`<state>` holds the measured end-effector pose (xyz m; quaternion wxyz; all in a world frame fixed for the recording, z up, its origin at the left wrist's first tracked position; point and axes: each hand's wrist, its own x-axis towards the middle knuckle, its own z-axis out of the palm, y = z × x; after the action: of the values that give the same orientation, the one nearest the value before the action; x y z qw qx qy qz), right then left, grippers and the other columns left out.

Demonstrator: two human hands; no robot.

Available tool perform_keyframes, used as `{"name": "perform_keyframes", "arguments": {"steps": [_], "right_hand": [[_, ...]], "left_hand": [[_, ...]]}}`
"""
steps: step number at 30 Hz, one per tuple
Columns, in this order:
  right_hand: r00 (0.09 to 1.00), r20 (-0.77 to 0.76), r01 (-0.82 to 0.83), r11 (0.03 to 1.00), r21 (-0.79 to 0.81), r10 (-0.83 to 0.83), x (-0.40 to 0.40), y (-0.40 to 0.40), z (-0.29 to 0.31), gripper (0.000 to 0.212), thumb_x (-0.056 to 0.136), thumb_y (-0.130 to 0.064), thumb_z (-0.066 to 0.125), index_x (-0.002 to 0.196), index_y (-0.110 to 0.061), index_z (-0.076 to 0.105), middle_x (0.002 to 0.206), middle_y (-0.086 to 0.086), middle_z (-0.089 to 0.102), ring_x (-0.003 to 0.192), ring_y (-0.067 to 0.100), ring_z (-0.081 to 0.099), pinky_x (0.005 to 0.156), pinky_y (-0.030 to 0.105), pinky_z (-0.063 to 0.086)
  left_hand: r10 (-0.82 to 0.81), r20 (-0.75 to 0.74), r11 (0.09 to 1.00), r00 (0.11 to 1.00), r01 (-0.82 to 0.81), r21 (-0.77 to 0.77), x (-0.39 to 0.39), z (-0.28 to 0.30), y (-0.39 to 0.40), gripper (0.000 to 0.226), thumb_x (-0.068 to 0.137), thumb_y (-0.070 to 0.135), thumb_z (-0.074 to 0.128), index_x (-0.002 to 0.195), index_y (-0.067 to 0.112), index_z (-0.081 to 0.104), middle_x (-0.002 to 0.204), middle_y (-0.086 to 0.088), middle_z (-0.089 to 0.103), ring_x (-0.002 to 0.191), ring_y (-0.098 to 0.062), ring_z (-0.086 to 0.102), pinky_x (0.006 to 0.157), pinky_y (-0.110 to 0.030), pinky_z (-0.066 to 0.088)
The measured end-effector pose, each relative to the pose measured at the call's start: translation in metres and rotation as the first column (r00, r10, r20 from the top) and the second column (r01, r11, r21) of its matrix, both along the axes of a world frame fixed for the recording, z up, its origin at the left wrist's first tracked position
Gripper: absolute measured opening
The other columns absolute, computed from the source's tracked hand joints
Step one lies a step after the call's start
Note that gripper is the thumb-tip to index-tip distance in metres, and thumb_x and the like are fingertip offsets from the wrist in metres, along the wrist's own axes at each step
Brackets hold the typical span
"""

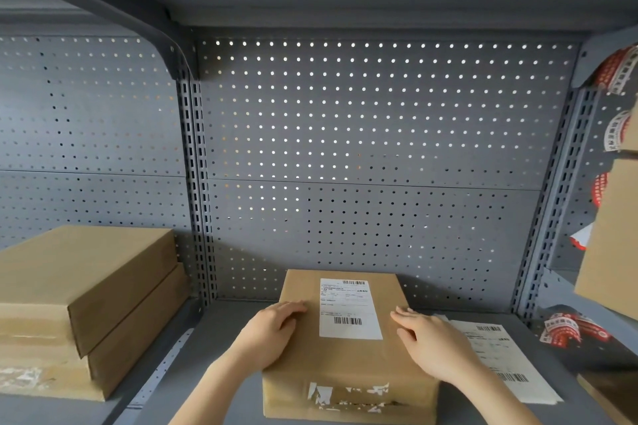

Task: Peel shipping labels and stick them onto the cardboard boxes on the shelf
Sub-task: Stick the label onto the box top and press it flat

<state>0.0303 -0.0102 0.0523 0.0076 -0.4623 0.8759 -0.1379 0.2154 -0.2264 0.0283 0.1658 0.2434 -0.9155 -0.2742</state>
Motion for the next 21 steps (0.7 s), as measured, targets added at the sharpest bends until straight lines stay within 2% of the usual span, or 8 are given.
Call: {"name": "perform_keyframes", "arguments": {"steps": [3, 4, 6, 8, 10, 12, 15, 21], "right_hand": [[0.999, -0.016, 0.045, 0.998, -0.042, -0.045, -0.001, -0.010, 0.003, 0.039, 0.098, -0.031, 0.041, 0.136, -0.032, 0.049, 0.147, -0.013, 0.043, 0.127, 0.005, 0.048, 0.096, 0.024, 0.046], [0.998, -0.019, 0.051, 0.997, -0.059, -0.052, -0.002, -0.013, 0.003, 0.038, 0.098, -0.032, 0.041, 0.135, -0.031, 0.050, 0.145, -0.013, 0.045, 0.128, 0.006, 0.047, 0.096, 0.025, 0.046], [0.999, -0.007, 0.031, 0.996, -0.079, -0.032, -0.006, -0.024, 0.002, 0.042, 0.099, -0.033, 0.039, 0.141, -0.028, 0.043, 0.150, -0.012, 0.038, 0.138, 0.008, 0.035, 0.105, 0.029, 0.040], [1.000, 0.014, -0.017, 0.998, -0.067, 0.018, -0.010, -0.039, 0.001, 0.047, 0.101, -0.033, 0.035, 0.147, -0.026, 0.031, 0.156, -0.011, 0.026, 0.144, 0.010, 0.023, 0.114, 0.030, 0.027], [0.997, 0.035, -0.067, 0.996, -0.063, 0.069, -0.012, -0.057, 0.002, 0.050, 0.101, -0.033, 0.032, 0.149, -0.025, 0.023, 0.158, -0.010, 0.018, 0.146, 0.010, 0.018, 0.116, 0.029, 0.021], [0.993, 0.055, -0.103, 0.993, -0.057, 0.107, -0.012, -0.073, 0.002, 0.051, 0.102, -0.032, 0.030, 0.151, -0.022, 0.019, 0.160, -0.009, 0.012, 0.147, 0.010, 0.012, 0.118, 0.030, 0.015], [0.991, 0.002, -0.137, 0.991, -0.001, 0.137, -0.013, -0.090, -0.003, 0.053, 0.102, -0.030, 0.025, 0.152, -0.018, 0.011, 0.161, -0.005, 0.004, 0.148, 0.009, 0.002, 0.119, 0.030, -0.002], [0.995, 0.000, -0.101, 0.991, 0.088, 0.101, -0.020, -0.098, -0.021, 0.055, 0.101, -0.038, 0.017, 0.152, -0.021, 0.006, 0.160, -0.011, 0.001, 0.146, 0.003, -0.003, 0.121, 0.034, -0.004]], "left_hand": [[0.068, 0.038, 0.975, 0.997, -0.058, -0.216, -0.011, 0.009, 0.006, 0.036, 0.098, 0.024, 0.036, 0.130, 0.030, 0.053, 0.133, 0.014, 0.052, 0.122, -0.010, 0.047, 0.100, -0.024, 0.038], [0.088, 0.038, 0.956, 0.995, -0.073, -0.285, -0.015, 0.011, 0.008, 0.037, 0.099, 0.027, 0.035, 0.131, 0.030, 0.051, 0.132, 0.012, 0.052, 0.121, -0.012, 0.047, 0.099, -0.026, 0.038], [0.096, 0.046, 0.929, 0.994, -0.072, -0.363, -0.026, 0.013, 0.014, 0.039, 0.099, 0.030, 0.032, 0.135, 0.028, 0.046, 0.137, 0.010, 0.048, 0.123, -0.014, 0.045, 0.100, -0.027, 0.036], [0.065, 0.089, 0.931, 0.994, -0.028, -0.364, -0.040, 0.013, 0.018, 0.044, 0.100, 0.032, 0.029, 0.142, 0.024, 0.038, 0.148, 0.008, 0.039, 0.133, -0.013, 0.037, 0.109, -0.028, 0.029], [0.044, 0.142, 0.939, 0.989, 0.007, -0.344, -0.055, 0.016, 0.021, 0.049, 0.100, 0.030, 0.028, 0.148, 0.020, 0.027, 0.157, 0.006, 0.025, 0.144, -0.012, 0.022, 0.118, -0.028, 0.015], [0.029, 0.187, 0.946, 0.982, 0.034, -0.324, -0.071, 0.020, 0.022, 0.052, 0.101, 0.031, 0.025, 0.151, 0.019, 0.018, 0.161, 0.005, 0.013, 0.148, -0.009, 0.008, 0.120, -0.029, 0.006], [0.000, 0.240, 0.953, 0.971, 0.073, -0.294, -0.090, 0.020, 0.020, 0.054, 0.101, 0.033, 0.021, 0.152, 0.020, 0.010, 0.161, 0.005, 0.003, 0.148, -0.007, -0.001, 0.121, -0.032, 0.001], [0.030, 0.301, 0.963, 0.953, 0.052, -0.263, -0.102, 0.004, 0.013, 0.055, 0.100, 0.039, 0.018, 0.152, 0.022, 0.009, 0.161, 0.008, 0.003, 0.147, -0.006, -0.001, 0.121, -0.031, -0.001]]}}
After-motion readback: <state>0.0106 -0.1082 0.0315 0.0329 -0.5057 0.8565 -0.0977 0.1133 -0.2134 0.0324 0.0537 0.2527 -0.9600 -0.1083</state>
